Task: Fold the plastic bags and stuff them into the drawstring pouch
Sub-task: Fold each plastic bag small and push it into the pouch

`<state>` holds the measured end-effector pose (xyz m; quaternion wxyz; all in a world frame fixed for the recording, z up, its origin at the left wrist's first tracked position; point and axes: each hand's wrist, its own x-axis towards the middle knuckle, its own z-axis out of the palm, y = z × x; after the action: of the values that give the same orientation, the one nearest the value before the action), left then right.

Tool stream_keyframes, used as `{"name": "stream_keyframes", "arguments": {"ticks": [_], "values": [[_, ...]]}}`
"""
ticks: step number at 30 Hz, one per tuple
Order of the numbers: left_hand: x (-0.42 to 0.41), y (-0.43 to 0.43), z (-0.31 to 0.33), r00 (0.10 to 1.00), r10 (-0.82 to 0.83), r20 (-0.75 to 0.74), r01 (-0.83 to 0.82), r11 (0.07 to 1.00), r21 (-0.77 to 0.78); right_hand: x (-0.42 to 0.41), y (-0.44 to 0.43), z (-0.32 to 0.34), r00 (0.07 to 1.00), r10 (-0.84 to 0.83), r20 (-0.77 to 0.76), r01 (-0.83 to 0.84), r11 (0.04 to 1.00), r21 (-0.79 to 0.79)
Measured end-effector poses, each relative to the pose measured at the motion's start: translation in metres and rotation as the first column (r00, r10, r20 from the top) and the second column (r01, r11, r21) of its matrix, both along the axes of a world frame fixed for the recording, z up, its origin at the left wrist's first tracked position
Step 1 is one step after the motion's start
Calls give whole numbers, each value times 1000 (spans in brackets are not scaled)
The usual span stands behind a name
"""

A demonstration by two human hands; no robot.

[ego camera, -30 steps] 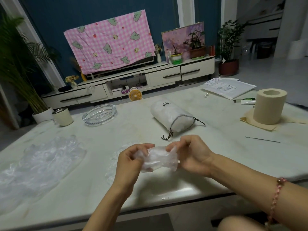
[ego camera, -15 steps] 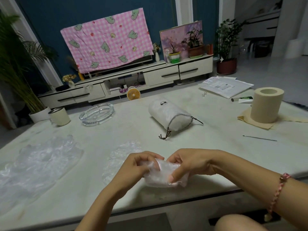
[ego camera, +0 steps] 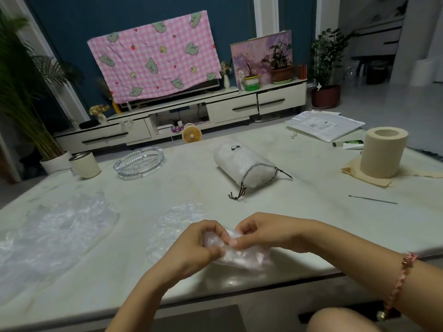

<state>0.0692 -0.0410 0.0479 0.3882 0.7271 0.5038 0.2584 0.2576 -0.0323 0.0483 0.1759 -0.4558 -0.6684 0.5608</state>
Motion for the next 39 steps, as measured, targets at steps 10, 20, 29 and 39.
{"name": "stream_keyframes", "arguments": {"ticks": [10, 20, 29, 39], "values": [[-8, 6, 5, 858, 127, 498, 75, 928, -365, 0, -2, 0, 997, 17, 70, -24, 995, 96], [17, 4, -7, 789, 282, 545, 81, 833, -548, -14, -3, -7, 894, -201, -401, 273, 953, 133], [36, 6, -12, 788, 276, 550, -175, 957, -230, -15, 3, -11, 809, -400, -430, 512, 839, 184], [54, 27, -26, 734, 437, 520, -385, 898, -212, -8, 17, -11, 777, -467, -422, 511, 859, -10]]}}
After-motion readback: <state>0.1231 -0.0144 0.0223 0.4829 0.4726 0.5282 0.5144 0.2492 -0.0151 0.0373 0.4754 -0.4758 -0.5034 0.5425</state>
